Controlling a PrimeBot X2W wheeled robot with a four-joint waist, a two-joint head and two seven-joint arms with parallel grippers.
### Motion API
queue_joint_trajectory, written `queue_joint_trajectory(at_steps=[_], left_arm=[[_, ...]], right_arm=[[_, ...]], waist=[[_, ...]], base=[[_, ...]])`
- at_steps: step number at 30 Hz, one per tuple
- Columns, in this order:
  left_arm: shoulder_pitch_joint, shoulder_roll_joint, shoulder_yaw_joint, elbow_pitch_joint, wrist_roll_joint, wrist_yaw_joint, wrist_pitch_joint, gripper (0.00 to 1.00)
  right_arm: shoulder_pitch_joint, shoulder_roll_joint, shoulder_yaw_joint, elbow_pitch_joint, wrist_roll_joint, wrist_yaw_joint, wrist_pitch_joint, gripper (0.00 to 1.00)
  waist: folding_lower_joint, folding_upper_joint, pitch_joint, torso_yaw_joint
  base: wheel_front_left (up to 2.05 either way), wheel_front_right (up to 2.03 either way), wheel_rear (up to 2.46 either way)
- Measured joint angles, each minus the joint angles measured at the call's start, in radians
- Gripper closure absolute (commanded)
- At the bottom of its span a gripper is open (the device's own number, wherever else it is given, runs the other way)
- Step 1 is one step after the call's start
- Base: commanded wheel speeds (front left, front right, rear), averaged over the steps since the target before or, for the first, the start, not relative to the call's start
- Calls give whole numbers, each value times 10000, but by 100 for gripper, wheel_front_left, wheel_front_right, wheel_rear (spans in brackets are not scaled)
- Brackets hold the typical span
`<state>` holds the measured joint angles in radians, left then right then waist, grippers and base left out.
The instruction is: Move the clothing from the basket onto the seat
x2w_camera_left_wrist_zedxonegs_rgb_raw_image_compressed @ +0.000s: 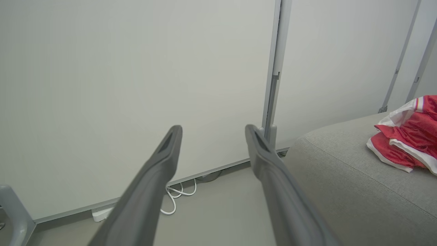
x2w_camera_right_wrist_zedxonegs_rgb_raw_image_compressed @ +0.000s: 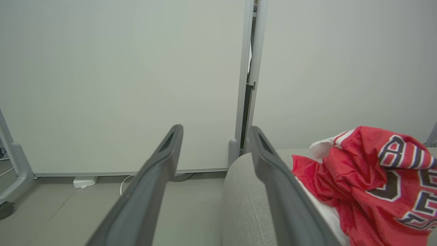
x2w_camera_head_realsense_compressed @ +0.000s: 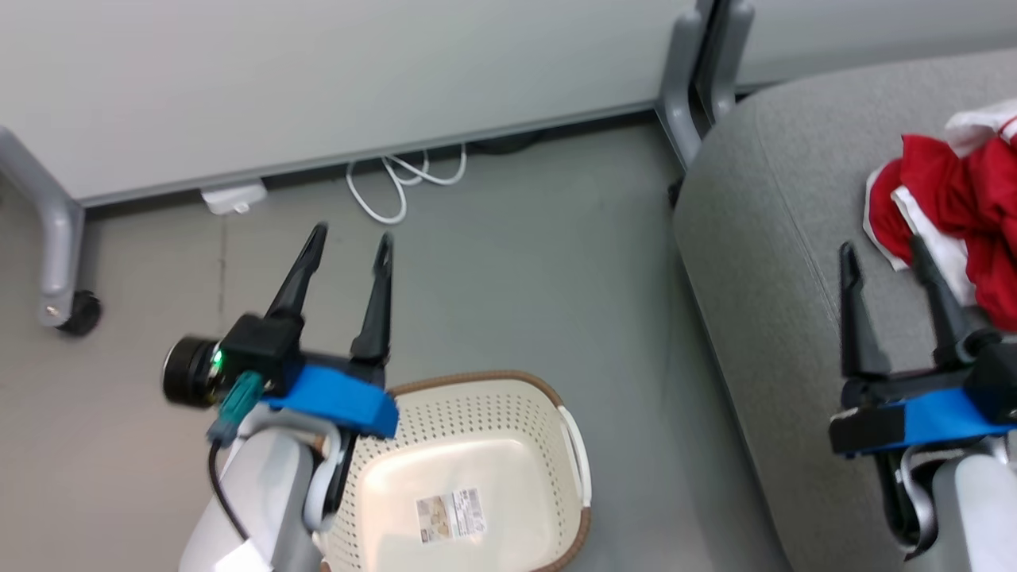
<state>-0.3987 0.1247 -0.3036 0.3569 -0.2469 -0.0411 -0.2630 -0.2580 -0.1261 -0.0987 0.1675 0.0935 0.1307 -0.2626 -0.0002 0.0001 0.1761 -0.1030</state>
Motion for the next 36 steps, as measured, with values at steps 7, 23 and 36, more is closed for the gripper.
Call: queue_joint_trajectory(at_steps=[7, 23, 36], left_arm=[[1216, 33, 1141, -286, 328, -33, 0, 0], [2857, -500, 2435, -476, 926, -407, 0, 0], [3103, -690, 2989, -362, 1170, -539, 0, 0]], right_arm=[[601, 245, 384, -161, 46, 0, 2, 0], [1712, 598, 366, 368, -27, 0, 2, 0], [1854, 729, 433, 823, 27, 0, 2, 0]], waist=[[0, 0, -738, 562], [1, 0, -1593, 1253], [2, 0, -1674, 1314]], base=[[0, 0, 0], [0, 0, 0], [0, 0, 0]])
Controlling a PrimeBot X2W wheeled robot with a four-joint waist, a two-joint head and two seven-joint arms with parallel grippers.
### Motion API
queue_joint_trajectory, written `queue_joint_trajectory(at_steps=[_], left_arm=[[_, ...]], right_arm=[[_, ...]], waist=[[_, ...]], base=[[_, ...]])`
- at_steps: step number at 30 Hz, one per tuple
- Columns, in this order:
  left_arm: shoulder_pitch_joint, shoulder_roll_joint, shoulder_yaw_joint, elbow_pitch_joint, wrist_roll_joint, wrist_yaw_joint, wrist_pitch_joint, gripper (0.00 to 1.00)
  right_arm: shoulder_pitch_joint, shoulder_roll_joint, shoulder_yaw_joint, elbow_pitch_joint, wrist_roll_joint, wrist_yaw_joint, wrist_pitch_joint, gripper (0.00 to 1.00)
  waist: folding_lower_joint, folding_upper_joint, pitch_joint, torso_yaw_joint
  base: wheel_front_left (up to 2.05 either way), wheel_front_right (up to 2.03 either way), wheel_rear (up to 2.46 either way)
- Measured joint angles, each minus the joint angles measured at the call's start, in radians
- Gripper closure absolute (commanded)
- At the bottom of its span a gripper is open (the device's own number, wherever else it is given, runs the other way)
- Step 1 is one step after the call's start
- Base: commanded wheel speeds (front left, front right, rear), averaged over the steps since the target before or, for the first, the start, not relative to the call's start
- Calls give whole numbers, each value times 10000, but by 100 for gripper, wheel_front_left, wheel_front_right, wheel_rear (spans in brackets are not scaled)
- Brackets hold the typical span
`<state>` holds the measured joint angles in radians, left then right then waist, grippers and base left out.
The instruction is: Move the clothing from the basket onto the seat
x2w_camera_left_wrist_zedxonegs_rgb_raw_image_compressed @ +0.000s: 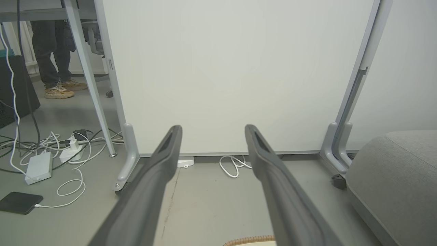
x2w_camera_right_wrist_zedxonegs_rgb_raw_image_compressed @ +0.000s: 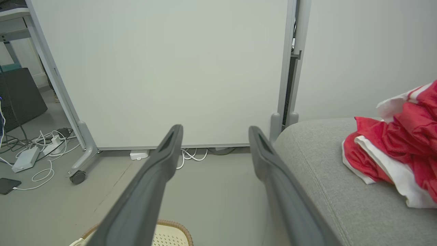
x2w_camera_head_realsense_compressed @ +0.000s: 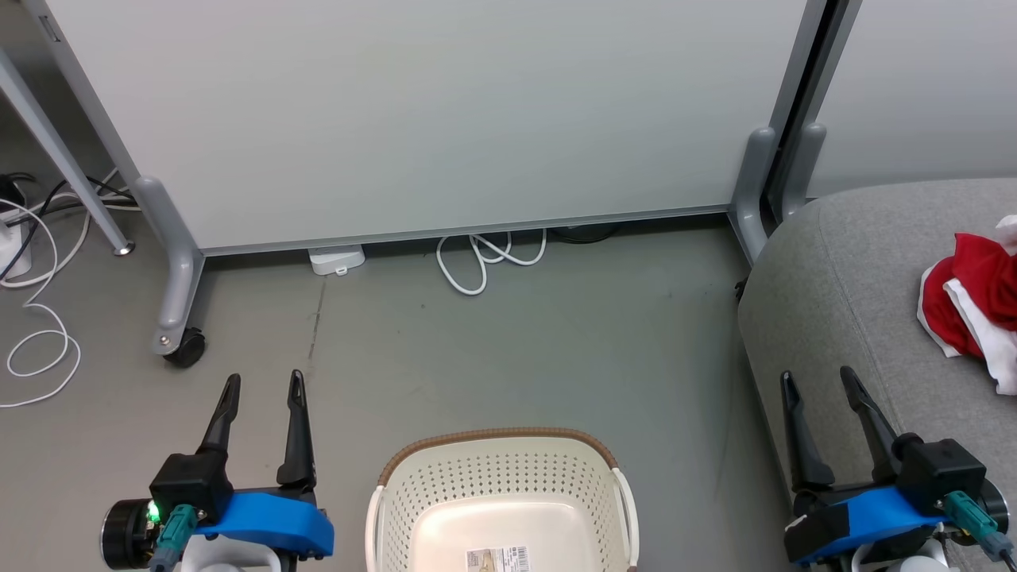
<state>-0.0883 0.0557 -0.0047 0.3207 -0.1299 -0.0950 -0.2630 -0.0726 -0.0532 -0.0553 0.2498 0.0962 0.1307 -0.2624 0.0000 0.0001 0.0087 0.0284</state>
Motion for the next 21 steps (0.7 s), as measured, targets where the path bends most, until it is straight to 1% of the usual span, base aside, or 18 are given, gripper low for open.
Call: queue_joint_trajectory(at_steps=[6, 7, 13, 21], left_arm=[[2, -19, 148, 121, 113, -27, 0, 0], [6, -27, 157, 153, 113, -27, 2, 100], [406, -69, 186, 673, -12, -27, 151, 100], [404, -77, 314, 663, -1563, -38, 600, 100]], right_arm=[[2, 10, 56, 69, 125, 0, 0, 0], [3, 12, 65, 96, 125, 0, 0, 100], [158, 40, 56, 627, 194, 0, 132, 100], [160, 50, -44, 662, 1776, 0, 541, 100]], waist=[[0, 0, -13, 26], [0, 0, -15, 29], [0, 0, -17, 27], [0, 0, -24, 7]], base=[[0, 0, 0], [0, 0, 0], [0, 0, 0], [0, 0, 0]])
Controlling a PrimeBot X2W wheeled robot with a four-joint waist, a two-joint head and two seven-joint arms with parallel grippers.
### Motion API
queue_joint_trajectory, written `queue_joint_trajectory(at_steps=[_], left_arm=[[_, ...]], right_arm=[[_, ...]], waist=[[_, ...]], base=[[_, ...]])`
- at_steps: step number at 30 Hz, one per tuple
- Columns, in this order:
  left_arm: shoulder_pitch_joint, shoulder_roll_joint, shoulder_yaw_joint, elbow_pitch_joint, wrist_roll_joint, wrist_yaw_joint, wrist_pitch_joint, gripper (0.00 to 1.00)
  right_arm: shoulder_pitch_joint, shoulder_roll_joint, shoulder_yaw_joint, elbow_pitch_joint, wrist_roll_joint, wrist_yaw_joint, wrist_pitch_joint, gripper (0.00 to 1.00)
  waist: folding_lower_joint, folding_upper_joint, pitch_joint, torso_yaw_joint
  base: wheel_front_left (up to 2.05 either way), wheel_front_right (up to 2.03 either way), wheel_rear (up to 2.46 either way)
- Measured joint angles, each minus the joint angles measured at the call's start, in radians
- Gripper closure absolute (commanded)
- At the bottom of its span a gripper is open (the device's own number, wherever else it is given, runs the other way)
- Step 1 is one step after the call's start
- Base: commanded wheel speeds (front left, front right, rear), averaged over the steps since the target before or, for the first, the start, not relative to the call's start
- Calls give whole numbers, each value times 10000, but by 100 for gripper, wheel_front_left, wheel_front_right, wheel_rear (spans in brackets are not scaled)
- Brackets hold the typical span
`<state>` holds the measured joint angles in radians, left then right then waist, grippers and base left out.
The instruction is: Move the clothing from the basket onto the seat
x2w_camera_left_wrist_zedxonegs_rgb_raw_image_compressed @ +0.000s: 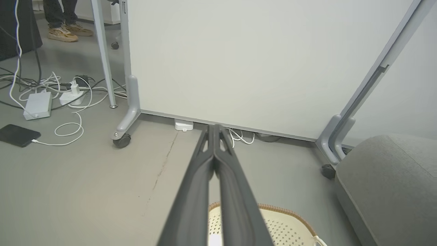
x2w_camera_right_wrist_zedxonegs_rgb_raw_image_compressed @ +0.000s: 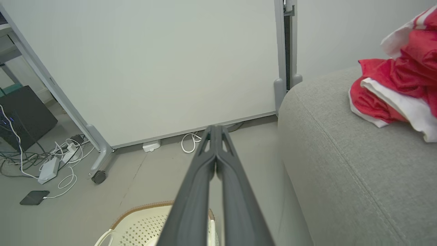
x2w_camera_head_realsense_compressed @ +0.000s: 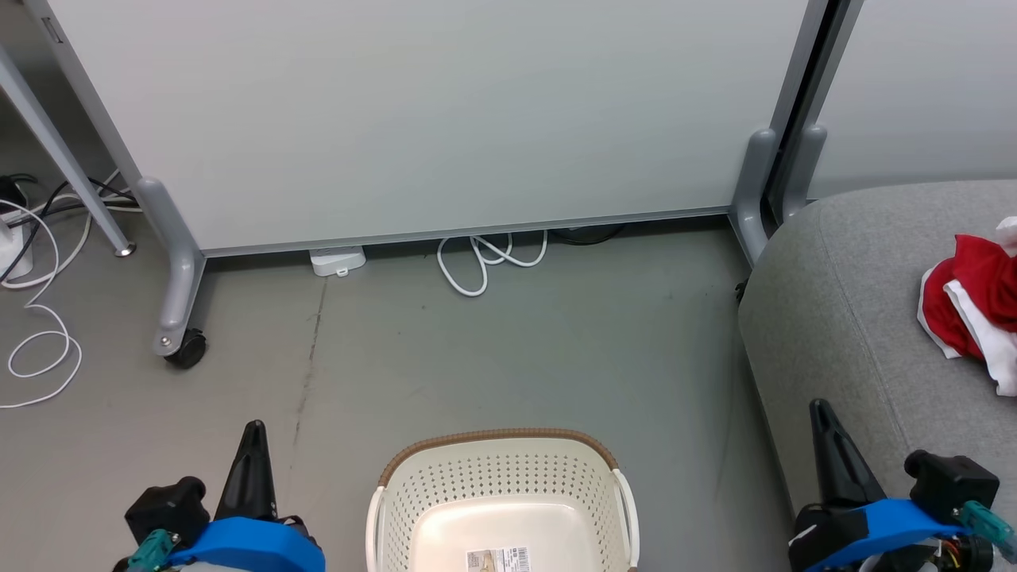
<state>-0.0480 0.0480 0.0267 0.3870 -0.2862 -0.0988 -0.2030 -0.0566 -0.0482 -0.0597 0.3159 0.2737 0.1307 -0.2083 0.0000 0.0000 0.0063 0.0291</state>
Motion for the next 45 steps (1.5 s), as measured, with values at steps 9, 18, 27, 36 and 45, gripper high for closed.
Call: queue_joint_trajectory(at_steps=[9, 18, 27, 36, 45], left_arm=[[-9, 0, 61, -232, -1657, -4, 347, 100], [-66, 0, 180, -453, -3152, -2, 700, 100], [-119, 0, 249, -635, -4493, 0, 1020, 100], [-164, 0, 318, -780, -5714, 0, 1317, 100], [-214, 0, 405, -928, -6842, 2, 1590, 100]], right_arm=[[-11, 0, -46, -102, 1653, 0, 370, 100], [-39, 0, -98, -165, 3183, 0, 748, 100], [-84, 0, -146, -219, 4546, 0, 1074, 100], [-162, 0, -207, -272, 5776, -2, 1379, 100], [-213, 0, -259, -324, 6899, -2, 1636, 100]], waist=[[0, -1, -5, -23], [0, 0, -10, -46], [0, 0, -16, -69], [0, -1, -21, -91], [0, 0, -27, -114]], base=[[0, 0, 0], [0, 0, 0], [0, 0, 0], [0, 0, 0], [0, 0, 0]])
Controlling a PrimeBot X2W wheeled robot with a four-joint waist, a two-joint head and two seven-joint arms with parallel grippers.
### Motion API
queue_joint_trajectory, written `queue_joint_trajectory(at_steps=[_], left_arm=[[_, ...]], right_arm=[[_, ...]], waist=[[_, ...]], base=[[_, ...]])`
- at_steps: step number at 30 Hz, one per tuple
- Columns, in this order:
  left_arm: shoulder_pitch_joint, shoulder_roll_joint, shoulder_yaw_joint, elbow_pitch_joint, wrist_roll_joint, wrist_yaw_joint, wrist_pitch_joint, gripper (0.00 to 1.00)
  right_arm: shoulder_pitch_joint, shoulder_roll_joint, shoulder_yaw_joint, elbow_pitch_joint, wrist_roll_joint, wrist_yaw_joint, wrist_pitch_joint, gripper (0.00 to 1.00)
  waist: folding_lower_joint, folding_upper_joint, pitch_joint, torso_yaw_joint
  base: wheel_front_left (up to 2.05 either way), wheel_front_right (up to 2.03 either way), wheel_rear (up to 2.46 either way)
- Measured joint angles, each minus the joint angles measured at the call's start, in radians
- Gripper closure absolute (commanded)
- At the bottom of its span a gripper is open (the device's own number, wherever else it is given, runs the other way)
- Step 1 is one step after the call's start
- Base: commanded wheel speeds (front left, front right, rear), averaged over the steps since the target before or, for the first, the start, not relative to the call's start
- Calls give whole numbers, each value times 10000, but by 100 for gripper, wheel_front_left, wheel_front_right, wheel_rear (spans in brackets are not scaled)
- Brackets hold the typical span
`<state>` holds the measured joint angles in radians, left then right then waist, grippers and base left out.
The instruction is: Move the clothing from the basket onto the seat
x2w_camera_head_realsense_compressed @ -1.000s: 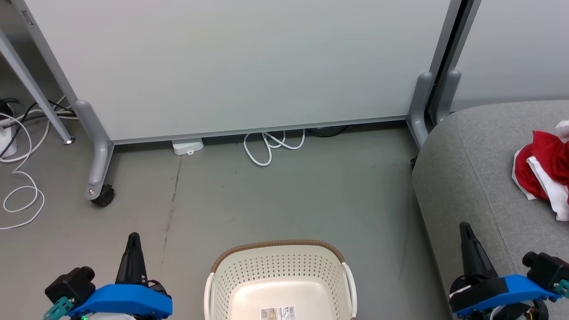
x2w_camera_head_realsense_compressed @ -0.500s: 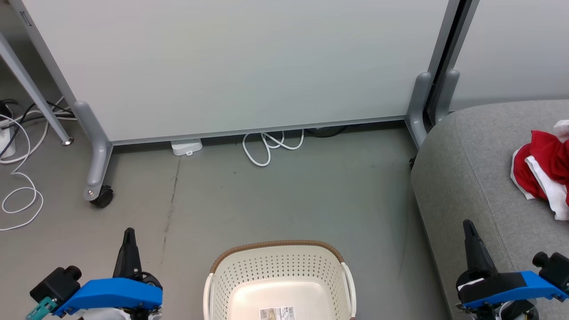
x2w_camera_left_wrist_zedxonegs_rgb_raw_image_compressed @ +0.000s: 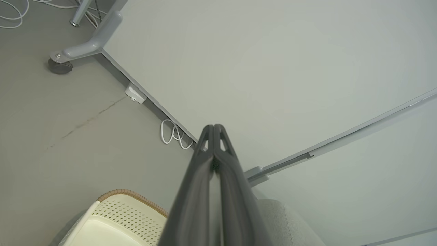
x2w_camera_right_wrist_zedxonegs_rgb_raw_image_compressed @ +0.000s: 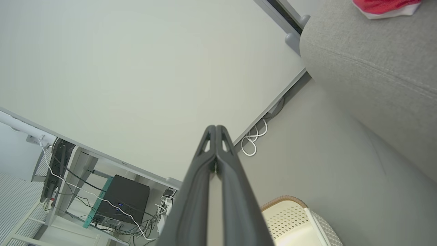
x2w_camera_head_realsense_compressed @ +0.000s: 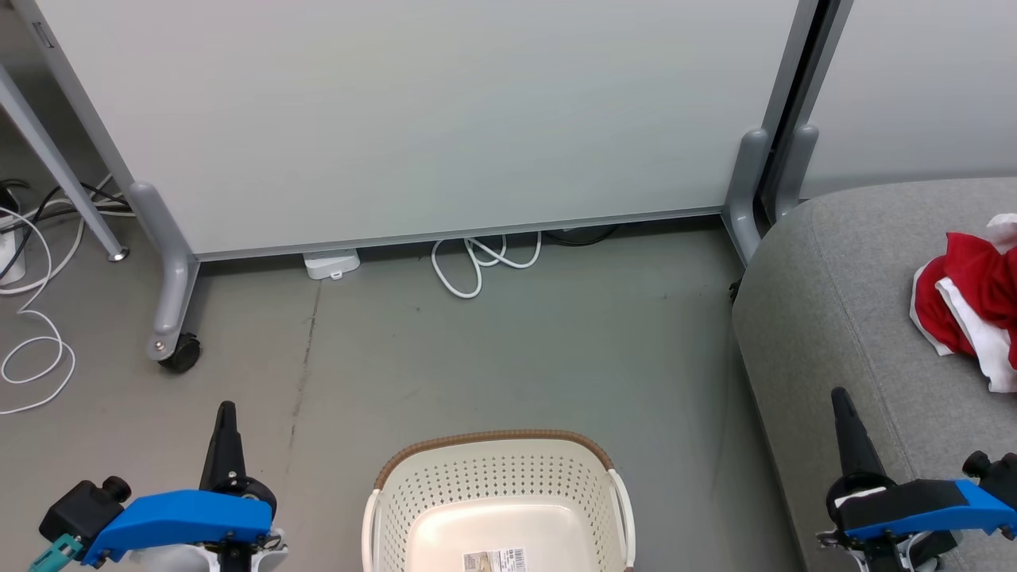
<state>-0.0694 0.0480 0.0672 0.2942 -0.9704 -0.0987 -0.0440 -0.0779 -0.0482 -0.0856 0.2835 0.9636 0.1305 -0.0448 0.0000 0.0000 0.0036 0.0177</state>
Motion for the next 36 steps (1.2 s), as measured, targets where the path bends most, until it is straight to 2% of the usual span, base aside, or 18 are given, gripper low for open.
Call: queue_joint_trajectory(at_steps=[36], left_arm=[[-202, 4, 263, -431, -3647, -2, 911, 100]], right_arm=[[-223, -2, -174, -148, 3676, 0, 903, 100]], waist=[[0, 1, -23, -89]], base=[[0, 0, 0]])
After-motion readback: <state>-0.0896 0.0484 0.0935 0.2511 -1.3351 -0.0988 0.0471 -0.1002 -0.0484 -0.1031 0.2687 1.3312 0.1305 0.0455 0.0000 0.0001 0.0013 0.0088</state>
